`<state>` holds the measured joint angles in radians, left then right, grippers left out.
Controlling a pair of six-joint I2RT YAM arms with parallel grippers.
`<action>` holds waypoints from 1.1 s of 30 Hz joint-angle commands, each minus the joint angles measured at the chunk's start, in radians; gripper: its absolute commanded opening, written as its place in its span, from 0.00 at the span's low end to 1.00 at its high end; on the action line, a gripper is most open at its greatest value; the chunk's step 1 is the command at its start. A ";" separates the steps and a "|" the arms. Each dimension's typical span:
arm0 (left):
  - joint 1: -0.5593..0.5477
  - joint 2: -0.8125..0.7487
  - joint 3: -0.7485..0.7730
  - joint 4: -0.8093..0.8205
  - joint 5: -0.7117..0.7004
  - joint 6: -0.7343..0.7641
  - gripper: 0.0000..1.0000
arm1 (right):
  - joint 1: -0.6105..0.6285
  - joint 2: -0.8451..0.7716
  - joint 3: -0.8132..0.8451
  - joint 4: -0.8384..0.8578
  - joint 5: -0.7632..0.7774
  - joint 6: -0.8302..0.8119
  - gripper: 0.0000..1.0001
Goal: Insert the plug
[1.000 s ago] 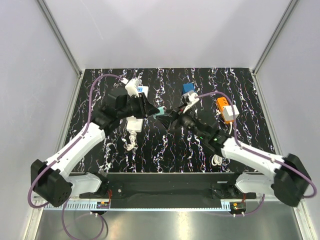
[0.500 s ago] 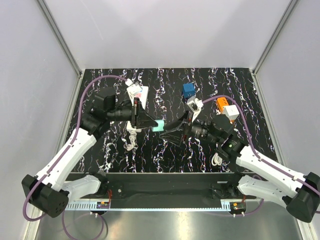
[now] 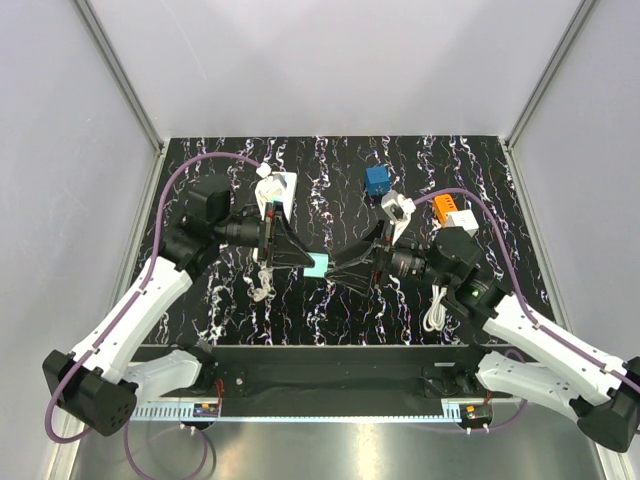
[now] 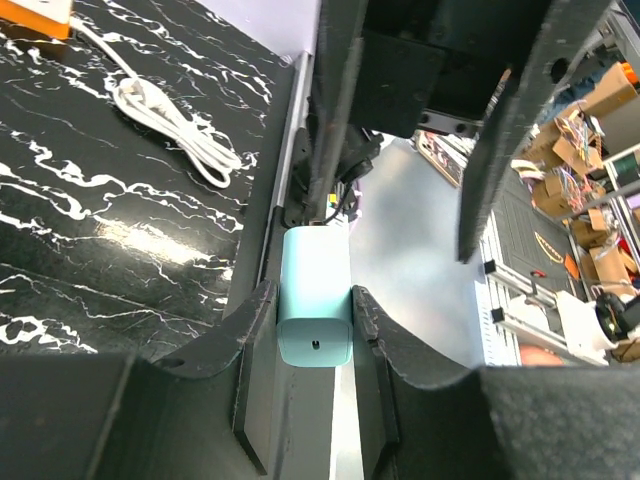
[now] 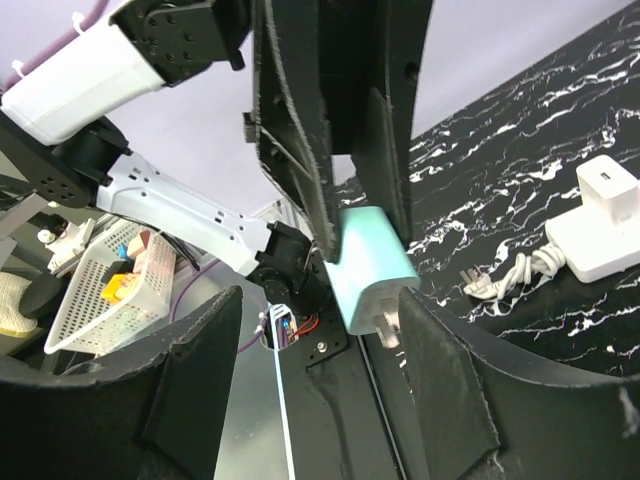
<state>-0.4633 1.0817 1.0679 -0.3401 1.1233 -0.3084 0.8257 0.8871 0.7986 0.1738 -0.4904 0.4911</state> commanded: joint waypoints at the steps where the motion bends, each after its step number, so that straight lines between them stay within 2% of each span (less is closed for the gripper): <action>1: -0.005 -0.006 0.050 0.047 0.078 0.031 0.00 | 0.004 0.019 0.047 -0.011 -0.002 -0.013 0.71; 7: -0.017 0.001 0.049 0.059 0.087 0.035 0.00 | 0.004 0.078 0.057 0.032 -0.051 0.013 0.65; 9: -0.021 0.003 0.049 0.064 0.089 0.035 0.00 | 0.004 0.090 0.053 0.076 -0.071 0.035 0.58; 10: -0.021 0.004 0.052 0.065 0.090 0.035 0.00 | 0.004 0.095 0.050 0.085 -0.077 0.037 0.53; 11: -0.021 0.004 0.052 0.067 0.089 0.035 0.00 | 0.004 0.101 0.050 0.095 -0.080 0.038 0.41; 14: -0.021 0.009 0.053 0.076 0.087 0.025 0.00 | 0.004 0.095 0.034 0.124 -0.080 0.046 0.22; 15: -0.021 0.012 0.055 0.078 0.081 0.020 0.00 | 0.004 0.092 0.028 0.130 -0.080 0.046 0.11; 16: -0.021 0.014 0.053 0.079 0.066 0.015 0.01 | 0.003 0.087 0.019 0.136 -0.080 0.047 0.06; 17: -0.021 0.020 0.052 0.079 0.066 0.009 0.18 | 0.003 0.078 0.016 0.151 -0.077 0.047 0.00; 19: -0.021 0.024 0.049 0.081 0.060 -0.003 0.42 | 0.004 0.070 0.005 0.164 -0.071 0.049 0.00; 24: -0.021 0.014 0.024 0.114 0.058 -0.026 0.61 | 0.004 0.050 -0.012 0.217 -0.051 0.056 0.00; 30: -0.021 0.004 0.018 0.124 0.067 -0.035 0.62 | 0.003 0.064 -0.010 0.243 -0.046 0.061 0.00; 33: -0.021 0.004 0.020 0.127 0.076 -0.037 0.55 | 0.004 0.075 -0.013 0.254 -0.047 0.072 0.00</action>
<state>-0.4808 1.1004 1.0821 -0.2600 1.1938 -0.3462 0.8234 0.9653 0.7776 0.3195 -0.5369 0.5426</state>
